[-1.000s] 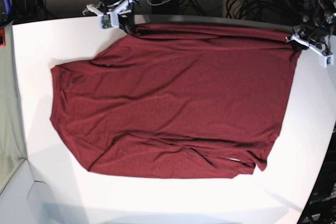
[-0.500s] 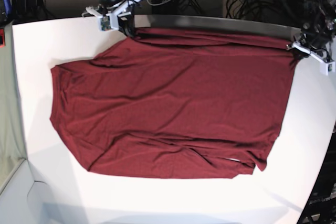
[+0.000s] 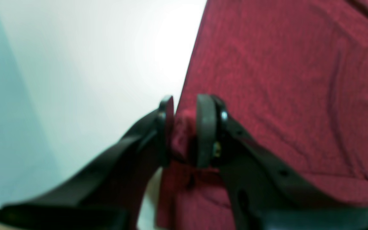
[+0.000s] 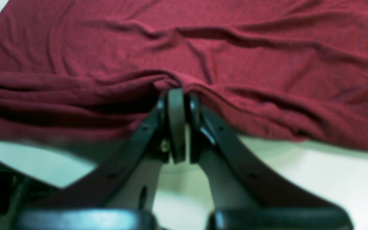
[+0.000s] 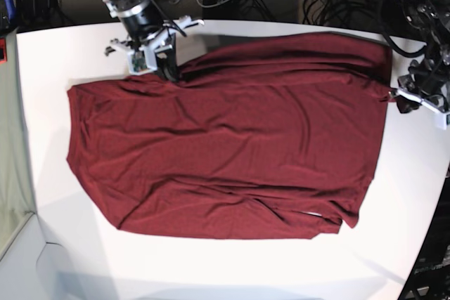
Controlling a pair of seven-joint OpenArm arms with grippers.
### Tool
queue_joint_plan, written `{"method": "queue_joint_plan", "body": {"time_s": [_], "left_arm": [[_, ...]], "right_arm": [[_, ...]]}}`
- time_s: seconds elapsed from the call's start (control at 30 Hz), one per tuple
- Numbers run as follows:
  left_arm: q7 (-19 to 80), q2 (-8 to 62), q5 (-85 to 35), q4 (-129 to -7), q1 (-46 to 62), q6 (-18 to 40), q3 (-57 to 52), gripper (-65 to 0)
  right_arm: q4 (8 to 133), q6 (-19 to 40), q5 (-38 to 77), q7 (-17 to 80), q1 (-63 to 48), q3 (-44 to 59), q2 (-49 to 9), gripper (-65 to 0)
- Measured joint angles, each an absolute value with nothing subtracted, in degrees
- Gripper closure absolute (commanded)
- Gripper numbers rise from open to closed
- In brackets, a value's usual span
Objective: Layout the t-shirt on the table in an organized manner, then fold the t-shirt properly
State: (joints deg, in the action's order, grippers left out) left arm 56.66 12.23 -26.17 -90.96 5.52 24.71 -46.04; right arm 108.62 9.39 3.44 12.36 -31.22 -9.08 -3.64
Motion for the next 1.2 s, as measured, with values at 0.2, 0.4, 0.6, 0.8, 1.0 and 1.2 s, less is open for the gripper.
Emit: {"method": "queue_joint_plan", "body": {"time_s": [0.2,0.4,0.6,0.8,1.0,1.2], "left_arm": [[56.49,12.21,-26.24,-90.98,4.12,24.67,-46.00,-12.4],[56.80,12.03,-26.28,-90.98,8.91,24.86,-46.00,-12.6],[56.66,11.75,-26.39,-90.96,12.67,24.88,-46.02,-12.6],[55.92,11.62,-27.11,-84.01,12.47,24.95,-46.06,-12.6],[55.86,11.88,-26.83,-83.44,11.60,25.10,-44.77,-12.7],[55.44,11.88,-27.64,-86.41,15.05,25.15,-43.18,-27.6]], "right_arm": [[108.62,9.39,3.46,19.09,-26.06,-9.08,-3.64,0.0],[108.60,9.39,3.46,20.12,-26.55,-9.08,-3.60,0.0],[108.60,9.39,3.49,20.16,-26.70,-9.08,-3.46,0.0],[108.60,9.39,3.49,20.14,-26.81,-11.62,-3.77,0.0],[108.62,9.39,3.42,20.08,-27.94,-12.84,-3.68,0.0],[108.62,9.39,3.44,19.99,-27.86,-13.41,-3.66,0.0]]}}
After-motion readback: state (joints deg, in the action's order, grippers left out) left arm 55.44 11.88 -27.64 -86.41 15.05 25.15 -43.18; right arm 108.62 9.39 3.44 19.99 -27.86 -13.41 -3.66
